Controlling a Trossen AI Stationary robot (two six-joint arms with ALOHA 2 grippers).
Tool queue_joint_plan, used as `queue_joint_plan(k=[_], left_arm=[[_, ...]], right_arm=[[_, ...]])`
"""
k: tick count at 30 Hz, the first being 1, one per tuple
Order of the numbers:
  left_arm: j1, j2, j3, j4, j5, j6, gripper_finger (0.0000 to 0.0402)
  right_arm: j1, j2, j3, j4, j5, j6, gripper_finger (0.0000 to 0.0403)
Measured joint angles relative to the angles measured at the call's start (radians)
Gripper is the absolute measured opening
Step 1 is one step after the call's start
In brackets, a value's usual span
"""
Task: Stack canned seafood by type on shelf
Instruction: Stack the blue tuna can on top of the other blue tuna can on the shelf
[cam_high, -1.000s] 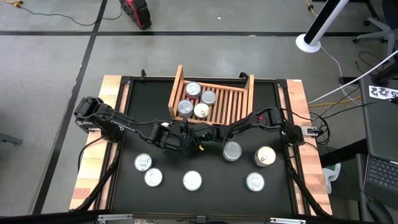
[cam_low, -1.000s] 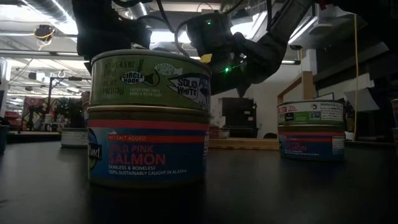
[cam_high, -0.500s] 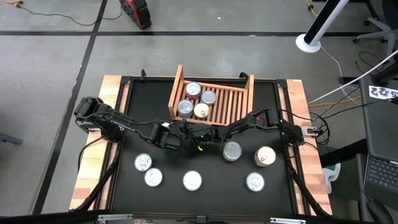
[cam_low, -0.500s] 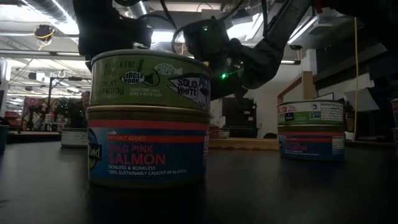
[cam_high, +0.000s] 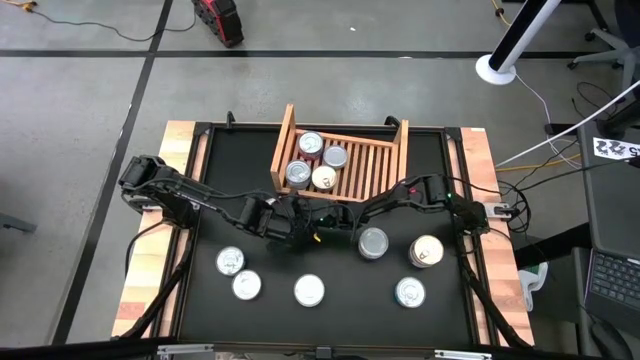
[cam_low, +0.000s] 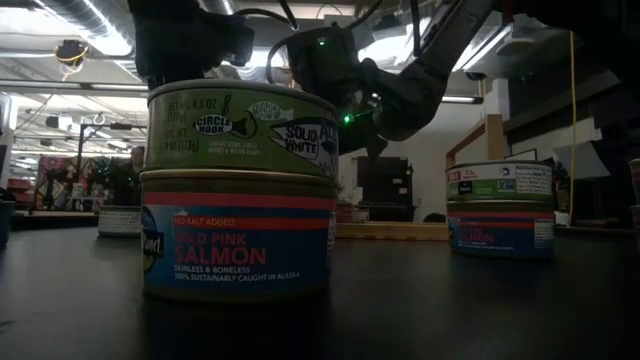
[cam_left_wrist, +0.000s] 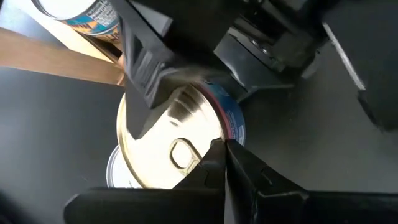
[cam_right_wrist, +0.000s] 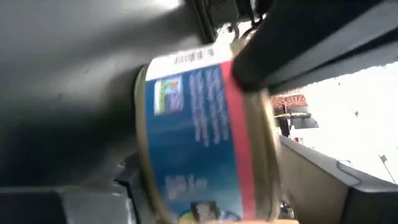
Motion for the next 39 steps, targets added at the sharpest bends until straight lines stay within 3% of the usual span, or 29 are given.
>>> queue_joint_plan(k=[7, 10, 15, 23, 31, 39], left_arm=[[0.001, -0.003, 0.002, -0.003, -0.007, 0.001, 0.0], [0.002, -0.003, 0.002, -0.003, -0.007, 0.002, 0.0008], [0.001, 0.0, 0.022, -0.019, 0.012, 0.008, 0.0056], [0.001, 0.0, 0.15, -0.135, 0.03, 0.104, 0.0111], [0.001, 0.0, 0.278, -0.274, -0.009, 0.182, 0.009], [0.001, 0.0, 0.293, -0.294, -0.052, 0.262, 0.0061]], right_arm=[[0.002, 0.0, 0.0, -0.022, 0.044, -0.004, 0.0181], [0.009, 0.0, 0.0, -0.022, 0.069, -0.003, 0.0178], [0.03, 0.0, 0.0, -0.022, 0.126, 0.003, 0.0178], [0.072, 0.0, 0.0, -0.021, 0.244, 0.003, 0.0186], [0.081, -0.01, 0.0, -0.042, 0.432, -0.007, 0.0186], [0.108, -0.047, 0.0, -0.105, 0.595, -0.101, 0.018]])
